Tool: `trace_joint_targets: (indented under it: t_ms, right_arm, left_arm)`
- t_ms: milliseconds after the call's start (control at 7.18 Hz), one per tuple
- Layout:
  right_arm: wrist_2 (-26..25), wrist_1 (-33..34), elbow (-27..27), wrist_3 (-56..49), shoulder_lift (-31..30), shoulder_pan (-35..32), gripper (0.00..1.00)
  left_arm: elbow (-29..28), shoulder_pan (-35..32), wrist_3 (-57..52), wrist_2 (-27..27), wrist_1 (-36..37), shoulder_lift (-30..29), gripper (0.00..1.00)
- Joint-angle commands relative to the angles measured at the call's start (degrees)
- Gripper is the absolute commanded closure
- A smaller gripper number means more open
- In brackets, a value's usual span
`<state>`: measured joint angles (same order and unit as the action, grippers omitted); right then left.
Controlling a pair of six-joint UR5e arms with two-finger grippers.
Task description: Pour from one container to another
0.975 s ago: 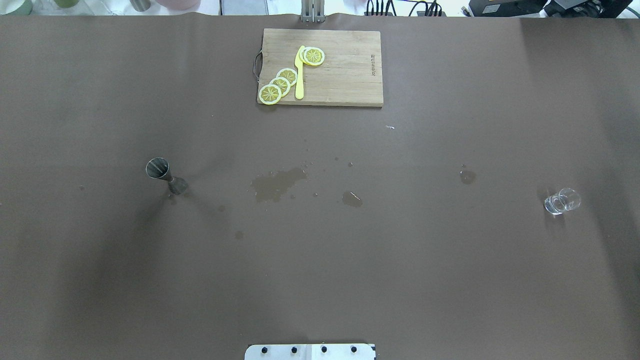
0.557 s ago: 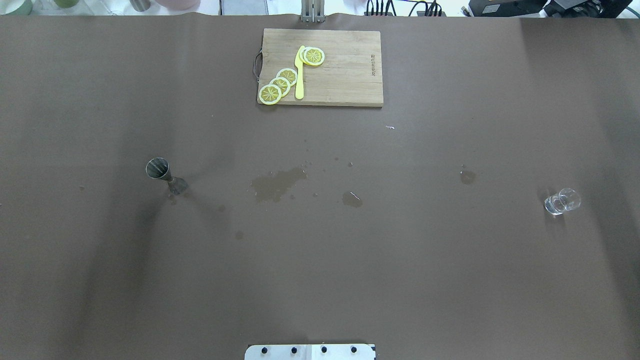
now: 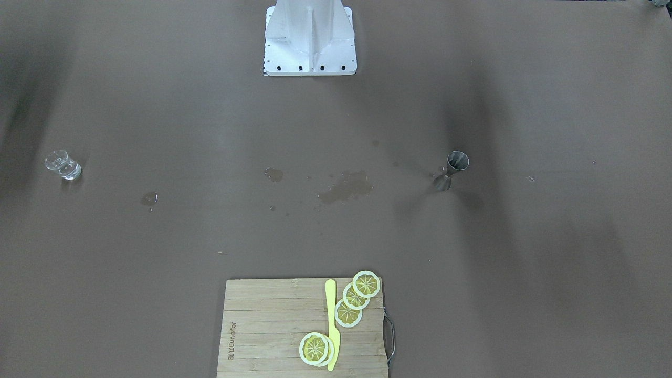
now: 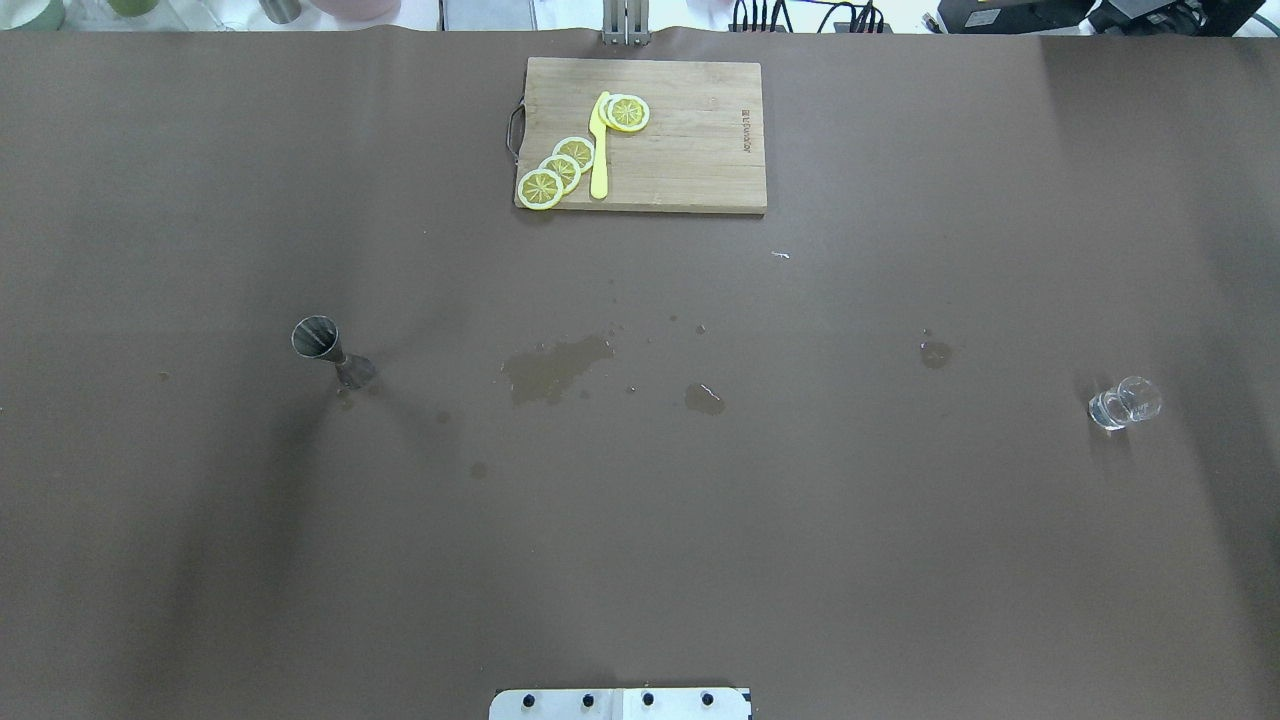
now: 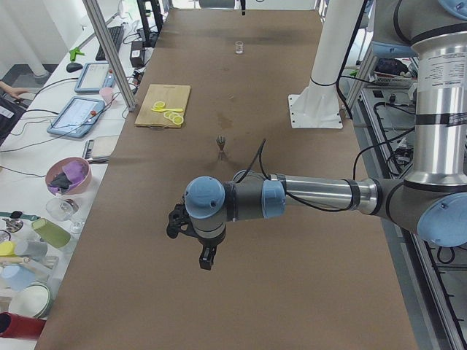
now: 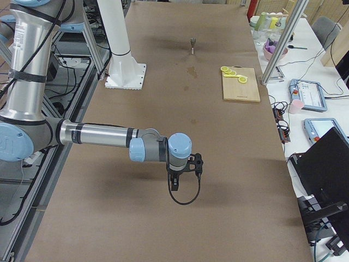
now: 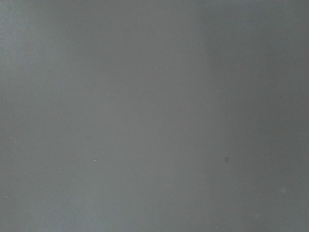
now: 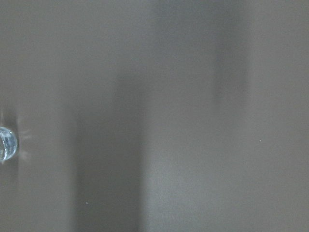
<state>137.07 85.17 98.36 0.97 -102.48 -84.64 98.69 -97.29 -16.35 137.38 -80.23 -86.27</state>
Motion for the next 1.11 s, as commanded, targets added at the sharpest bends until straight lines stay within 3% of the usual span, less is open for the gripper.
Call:
trace_joint_targets:
  t_ms: [0,975]
  right_arm:
    - [-0.4,0.0,0.0,0.0,-0.1,0.0,0.00]
    - [-0.4,0.0,0.0,0.0,-0.1,0.0,0.00]
  left_arm:
    - [1.2,0.2,8.3,0.0,-0.3,-0.4,0.02]
    - [1.1,0.3,10.4,0.1,-2.2,-0.7,0.02]
